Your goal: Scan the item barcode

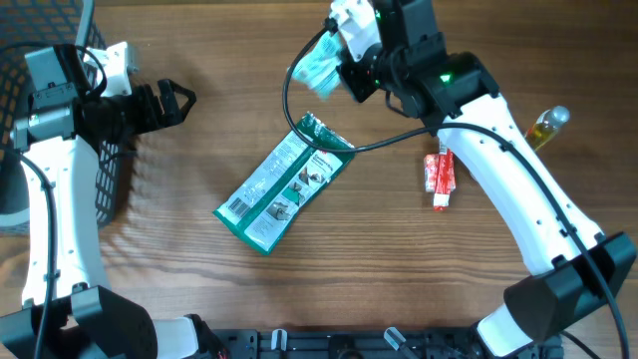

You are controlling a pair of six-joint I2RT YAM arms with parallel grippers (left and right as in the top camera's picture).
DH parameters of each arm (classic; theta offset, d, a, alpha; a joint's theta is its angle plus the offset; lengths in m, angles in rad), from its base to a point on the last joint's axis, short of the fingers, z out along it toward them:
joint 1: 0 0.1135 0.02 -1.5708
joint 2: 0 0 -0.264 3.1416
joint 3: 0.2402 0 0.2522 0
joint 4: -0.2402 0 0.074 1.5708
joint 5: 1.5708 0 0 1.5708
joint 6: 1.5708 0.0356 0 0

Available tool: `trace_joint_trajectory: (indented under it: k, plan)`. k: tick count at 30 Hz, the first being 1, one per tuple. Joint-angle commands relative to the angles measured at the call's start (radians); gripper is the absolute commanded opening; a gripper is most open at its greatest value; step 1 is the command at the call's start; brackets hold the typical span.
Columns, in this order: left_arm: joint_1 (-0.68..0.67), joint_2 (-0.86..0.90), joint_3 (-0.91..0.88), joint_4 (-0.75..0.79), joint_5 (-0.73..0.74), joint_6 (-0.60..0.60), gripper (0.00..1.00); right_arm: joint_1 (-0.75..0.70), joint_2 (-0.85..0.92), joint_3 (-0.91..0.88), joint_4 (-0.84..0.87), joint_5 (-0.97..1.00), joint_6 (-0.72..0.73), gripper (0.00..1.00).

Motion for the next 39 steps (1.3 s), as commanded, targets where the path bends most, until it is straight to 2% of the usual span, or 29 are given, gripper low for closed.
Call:
trace_joint_trajectory:
  k: [1,5,14,17,20,23,30,39]
  plan:
    - [-0.002,0.005,0.005,0.002,0.008,0.015,1.0,-0.001,0.051,0.004,0.1,0.296,-0.299,0.04]
    - [-0.002,0.005,0.005,0.002,0.008,0.015,1.0,-0.009,0.133,0.004,0.221,0.38,-0.419,0.04]
    - [-0.002,0.005,0.005,0.002,0.008,0.015,1.0,-0.019,0.329,0.004,0.592,0.639,-0.479,0.04]
    - [-0.002,0.005,0.005,0.002,0.008,0.015,1.0,-0.029,0.37,0.004,0.65,0.649,-0.48,0.04]
    - [-0.002,0.005,0.005,0.002,0.008,0.015,1.0,-0.038,0.394,0.004,0.646,0.645,-0.554,0.04]
    - [-0.002,0.005,0.005,0.002,0.008,0.015,1.0,-0.057,0.417,0.003,0.626,0.649,-0.558,0.04]
    - [-0.002,0.005,0.005,0.002,0.008,0.015,1.0,-0.06,0.422,0.003,0.478,0.618,-0.523,0.04]
    - [-0.002,0.005,0.005,0.002,0.008,0.015,1.0,-0.059,0.422,0.003,0.285,0.381,-0.382,0.04]
